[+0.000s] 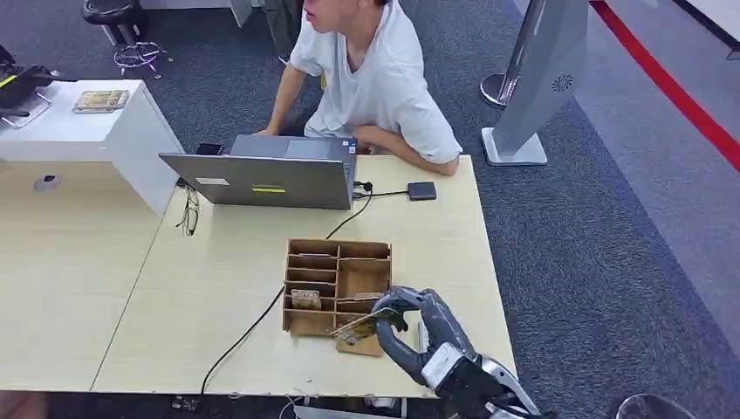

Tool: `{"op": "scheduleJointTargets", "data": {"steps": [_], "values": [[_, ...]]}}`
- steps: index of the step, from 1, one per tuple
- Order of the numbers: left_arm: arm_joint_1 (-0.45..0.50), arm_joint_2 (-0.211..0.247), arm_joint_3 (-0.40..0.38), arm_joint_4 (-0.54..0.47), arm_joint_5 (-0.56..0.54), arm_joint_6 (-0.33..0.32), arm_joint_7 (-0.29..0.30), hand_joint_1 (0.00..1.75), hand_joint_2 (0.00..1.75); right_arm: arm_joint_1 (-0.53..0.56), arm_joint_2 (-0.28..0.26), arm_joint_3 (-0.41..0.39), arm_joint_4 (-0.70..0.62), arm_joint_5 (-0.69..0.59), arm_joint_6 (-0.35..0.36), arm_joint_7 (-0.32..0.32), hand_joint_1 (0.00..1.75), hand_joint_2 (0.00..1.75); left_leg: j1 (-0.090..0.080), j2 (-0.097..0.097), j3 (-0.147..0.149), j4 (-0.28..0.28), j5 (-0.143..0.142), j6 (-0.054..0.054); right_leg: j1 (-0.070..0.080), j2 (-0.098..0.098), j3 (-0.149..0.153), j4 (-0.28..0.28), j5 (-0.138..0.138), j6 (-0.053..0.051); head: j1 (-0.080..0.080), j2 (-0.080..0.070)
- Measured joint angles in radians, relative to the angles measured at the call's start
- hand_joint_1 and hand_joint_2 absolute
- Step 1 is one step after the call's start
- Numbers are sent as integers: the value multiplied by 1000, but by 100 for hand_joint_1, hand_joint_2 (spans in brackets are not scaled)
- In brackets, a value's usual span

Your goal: Pass the card to the sensor for recognition and then transmit it.

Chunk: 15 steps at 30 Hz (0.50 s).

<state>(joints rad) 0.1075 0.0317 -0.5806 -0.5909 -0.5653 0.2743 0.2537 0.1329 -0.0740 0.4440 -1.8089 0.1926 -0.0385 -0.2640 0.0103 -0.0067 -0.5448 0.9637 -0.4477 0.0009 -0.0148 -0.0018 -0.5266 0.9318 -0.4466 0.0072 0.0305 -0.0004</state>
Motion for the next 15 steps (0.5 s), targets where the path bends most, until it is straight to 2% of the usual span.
{"op": "scheduleJointTargets", "data": {"steps": [9,15], "values": [[21,-1,2,0,17,22,2,0,0,89,-26,-54,29,-70,-13,-6,175,175,0,0,0,0,0,0,0,0,0,0,0,0,0,0],[39,0,2,-1,43,36,25,0,0,122,-43,-87,47,-85,-45,22,175,175,0,0,0,0,0,0,0,0,0,0,0,0,0,0]]}}
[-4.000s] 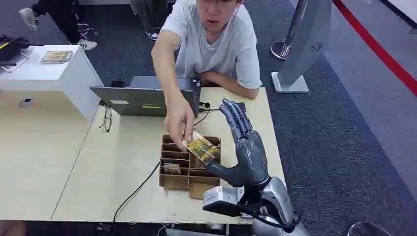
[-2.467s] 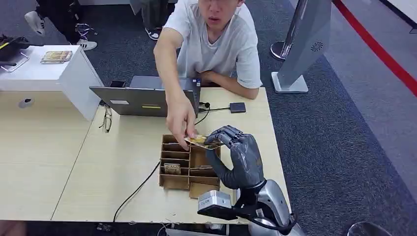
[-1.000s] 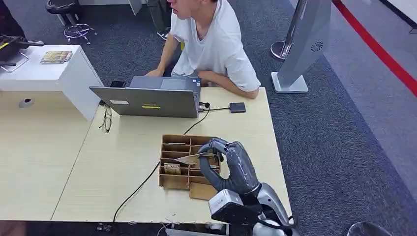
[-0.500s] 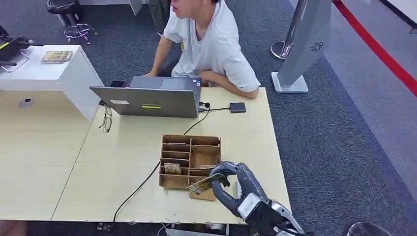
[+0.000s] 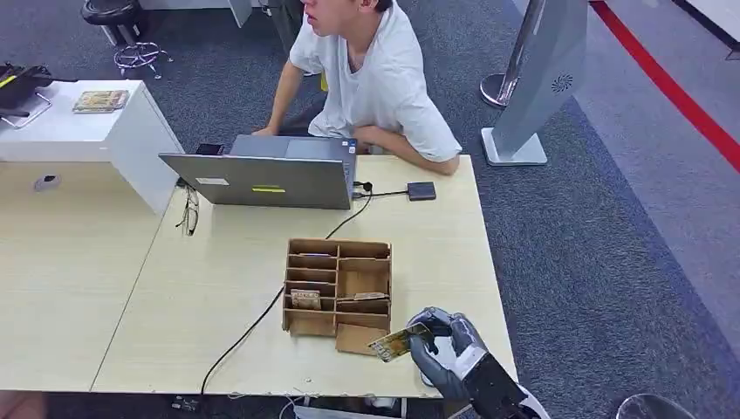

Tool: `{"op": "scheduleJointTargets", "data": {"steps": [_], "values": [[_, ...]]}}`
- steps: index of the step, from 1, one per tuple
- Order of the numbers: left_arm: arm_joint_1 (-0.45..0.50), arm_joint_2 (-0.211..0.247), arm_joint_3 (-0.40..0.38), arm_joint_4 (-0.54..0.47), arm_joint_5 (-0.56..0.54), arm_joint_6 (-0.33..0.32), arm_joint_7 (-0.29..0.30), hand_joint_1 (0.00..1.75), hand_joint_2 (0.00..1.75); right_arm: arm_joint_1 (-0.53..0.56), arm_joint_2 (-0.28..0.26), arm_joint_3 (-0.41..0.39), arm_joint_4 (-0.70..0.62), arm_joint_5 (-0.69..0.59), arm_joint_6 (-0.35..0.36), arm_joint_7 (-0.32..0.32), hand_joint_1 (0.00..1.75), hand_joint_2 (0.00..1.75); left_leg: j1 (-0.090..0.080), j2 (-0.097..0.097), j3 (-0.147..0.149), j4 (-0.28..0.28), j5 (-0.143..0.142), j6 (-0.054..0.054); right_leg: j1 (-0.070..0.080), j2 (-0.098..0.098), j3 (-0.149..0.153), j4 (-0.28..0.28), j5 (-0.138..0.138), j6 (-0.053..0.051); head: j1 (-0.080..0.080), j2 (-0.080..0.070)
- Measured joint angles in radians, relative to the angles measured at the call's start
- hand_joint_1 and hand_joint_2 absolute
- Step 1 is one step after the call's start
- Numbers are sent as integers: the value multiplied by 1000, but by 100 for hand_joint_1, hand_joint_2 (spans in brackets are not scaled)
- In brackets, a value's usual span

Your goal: Pass the card to the sensor for recognition and then transmit it.

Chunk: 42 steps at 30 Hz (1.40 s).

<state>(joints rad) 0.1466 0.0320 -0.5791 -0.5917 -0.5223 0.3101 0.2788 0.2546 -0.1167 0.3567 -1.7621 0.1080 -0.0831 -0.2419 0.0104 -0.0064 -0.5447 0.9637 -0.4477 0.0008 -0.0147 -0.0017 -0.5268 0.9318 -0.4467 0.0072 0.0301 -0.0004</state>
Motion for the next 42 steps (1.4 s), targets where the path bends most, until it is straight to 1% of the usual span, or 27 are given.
{"op": "scheduleJointTargets", "data": {"steps": [3,8,15,22,30,42], "values": [[9,2,0,-3,18,11,7,0,0,13,-4,-12,8,5,-21,28,175,175,0,0,0,0,0,0,0,0,0,0,0,0,0,0],[20,5,-5,-23,53,24,37,0,0,21,-7,-17,39,69,-83,117,175,175,0,0,0,0,0,0,0,0,0,0,0,0,0,0],[27,18,-27,-50,74,33,55,0,0,18,-7,-17,100,101,-109,181,175,175,0,0,0,0,0,0,0,0,0,0,0,0,0,0],[27,24,-46,-60,107,46,68,0,0,14,-7,-15,122,132,-138,241,175,175,0,0,0,0,0,0,0,0,0,0,0,0,0,0],[29,34,-71,-75,127,51,77,0,0,12,-7,-10,139,133,-152,265,175,175,0,0,0,0,0,0,0,0,0,0,0,0,0,0],[43,49,-102,-116,160,64,112,0,0,7,-7,-9,151,220,-195,324,175,175,0,0,0,0,0,0,0,0,0,0,0,0,0,0]]}}
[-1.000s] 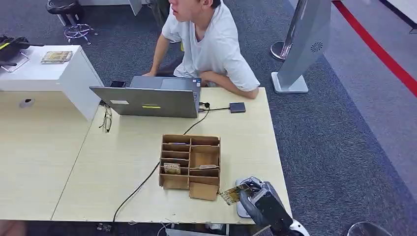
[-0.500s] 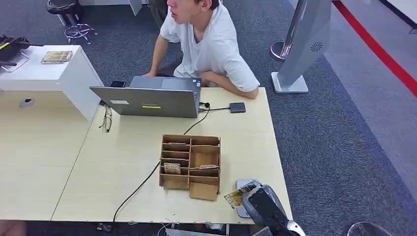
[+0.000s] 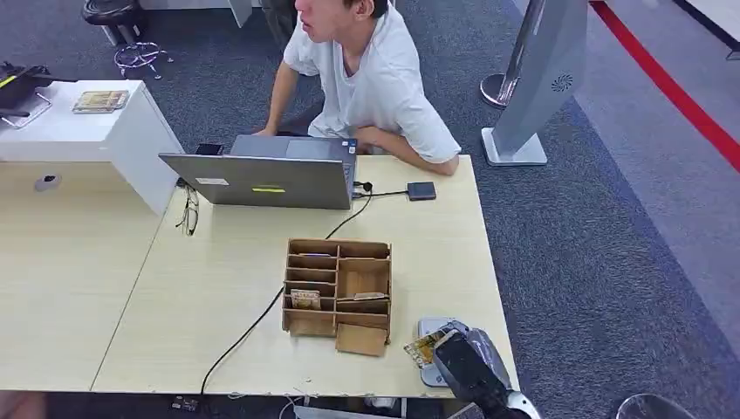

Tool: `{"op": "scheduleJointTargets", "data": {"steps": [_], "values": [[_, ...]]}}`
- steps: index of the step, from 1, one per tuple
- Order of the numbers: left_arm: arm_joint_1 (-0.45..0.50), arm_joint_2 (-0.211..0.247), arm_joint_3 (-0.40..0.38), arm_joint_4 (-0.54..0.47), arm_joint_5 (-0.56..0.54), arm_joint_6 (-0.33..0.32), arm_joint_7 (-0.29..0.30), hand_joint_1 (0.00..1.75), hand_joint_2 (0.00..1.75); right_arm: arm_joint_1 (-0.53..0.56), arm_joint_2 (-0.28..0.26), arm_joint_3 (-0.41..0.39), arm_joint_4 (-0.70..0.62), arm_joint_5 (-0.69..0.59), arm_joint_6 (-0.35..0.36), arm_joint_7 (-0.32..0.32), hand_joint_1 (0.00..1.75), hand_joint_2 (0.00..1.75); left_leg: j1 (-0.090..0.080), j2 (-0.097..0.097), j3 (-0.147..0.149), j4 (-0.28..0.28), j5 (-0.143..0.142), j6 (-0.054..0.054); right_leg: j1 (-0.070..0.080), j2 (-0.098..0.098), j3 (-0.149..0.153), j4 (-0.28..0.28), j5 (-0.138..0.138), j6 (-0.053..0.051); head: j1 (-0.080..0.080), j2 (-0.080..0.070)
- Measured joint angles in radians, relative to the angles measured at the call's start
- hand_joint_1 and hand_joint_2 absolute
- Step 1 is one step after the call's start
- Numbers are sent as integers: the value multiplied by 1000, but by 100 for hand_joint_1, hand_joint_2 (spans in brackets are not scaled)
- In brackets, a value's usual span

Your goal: Pass the card to the sensor for recognition and then transmit it.

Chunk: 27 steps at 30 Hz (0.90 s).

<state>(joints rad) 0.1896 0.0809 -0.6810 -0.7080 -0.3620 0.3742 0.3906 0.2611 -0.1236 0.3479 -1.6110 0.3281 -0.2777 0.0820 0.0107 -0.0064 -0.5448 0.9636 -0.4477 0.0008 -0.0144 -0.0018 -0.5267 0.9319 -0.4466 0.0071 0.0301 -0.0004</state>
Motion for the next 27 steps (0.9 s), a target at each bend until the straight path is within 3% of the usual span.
{"op": "scheduleJointTargets", "data": {"steps": [27], "values": [[7,20,-35,-47,21,11,27,0,0,-14,42,-47,64,90,-30,43,175,175,0,0,0,0,0,0,0,0,0,0,0,0,0,0]]}}
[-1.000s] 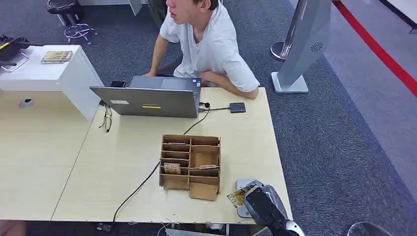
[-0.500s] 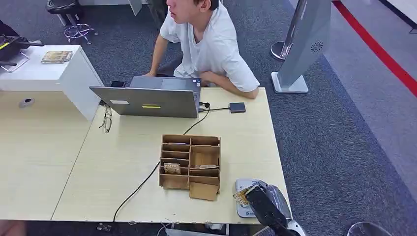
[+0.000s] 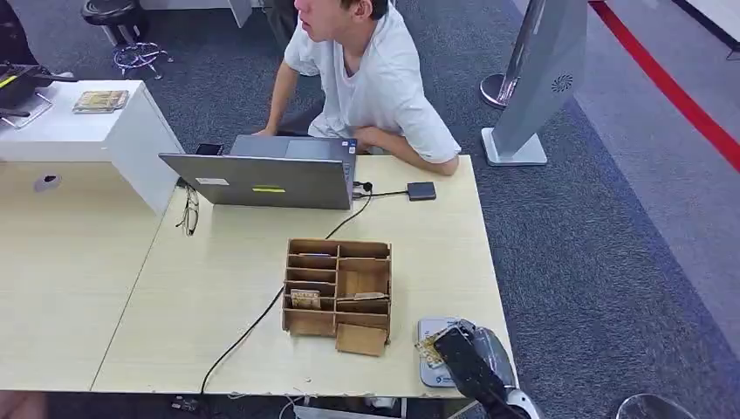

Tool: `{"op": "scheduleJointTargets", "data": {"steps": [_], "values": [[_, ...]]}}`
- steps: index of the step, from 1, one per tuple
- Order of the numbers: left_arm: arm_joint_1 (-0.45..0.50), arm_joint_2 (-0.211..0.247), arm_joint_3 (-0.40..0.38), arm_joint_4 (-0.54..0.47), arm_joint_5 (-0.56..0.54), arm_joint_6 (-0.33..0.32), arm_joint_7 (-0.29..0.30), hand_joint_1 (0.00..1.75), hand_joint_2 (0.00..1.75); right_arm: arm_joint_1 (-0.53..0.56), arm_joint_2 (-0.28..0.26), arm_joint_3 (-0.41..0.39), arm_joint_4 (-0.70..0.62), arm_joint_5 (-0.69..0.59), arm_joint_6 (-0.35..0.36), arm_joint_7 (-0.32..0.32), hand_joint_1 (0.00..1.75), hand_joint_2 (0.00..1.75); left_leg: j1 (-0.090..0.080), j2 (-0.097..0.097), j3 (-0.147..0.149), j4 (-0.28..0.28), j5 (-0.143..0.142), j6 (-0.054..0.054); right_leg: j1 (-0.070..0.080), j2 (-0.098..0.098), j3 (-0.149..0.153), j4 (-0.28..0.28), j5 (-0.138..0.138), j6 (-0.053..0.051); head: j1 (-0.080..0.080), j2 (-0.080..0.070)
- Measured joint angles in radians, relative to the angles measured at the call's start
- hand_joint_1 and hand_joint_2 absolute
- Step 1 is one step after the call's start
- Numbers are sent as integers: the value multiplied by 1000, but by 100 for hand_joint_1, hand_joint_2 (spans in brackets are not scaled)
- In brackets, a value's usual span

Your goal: Pass the card to the sensor for recognition and then transmit it.

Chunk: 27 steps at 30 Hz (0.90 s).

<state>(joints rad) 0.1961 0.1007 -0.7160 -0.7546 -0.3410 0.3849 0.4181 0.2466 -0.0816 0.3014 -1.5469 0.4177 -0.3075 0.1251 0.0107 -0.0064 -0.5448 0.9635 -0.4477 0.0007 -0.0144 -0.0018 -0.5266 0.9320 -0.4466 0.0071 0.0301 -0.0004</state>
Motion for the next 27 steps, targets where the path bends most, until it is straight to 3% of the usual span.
{"op": "scheduleJointTargets", "data": {"steps": [27], "values": [[-2,12,-42,-4,16,2,6,0,0,-72,83,-98,188,31,-14,-54,175,175,0,0,1,0,0,0,0,0,0,0,0,0,0,0]]}}
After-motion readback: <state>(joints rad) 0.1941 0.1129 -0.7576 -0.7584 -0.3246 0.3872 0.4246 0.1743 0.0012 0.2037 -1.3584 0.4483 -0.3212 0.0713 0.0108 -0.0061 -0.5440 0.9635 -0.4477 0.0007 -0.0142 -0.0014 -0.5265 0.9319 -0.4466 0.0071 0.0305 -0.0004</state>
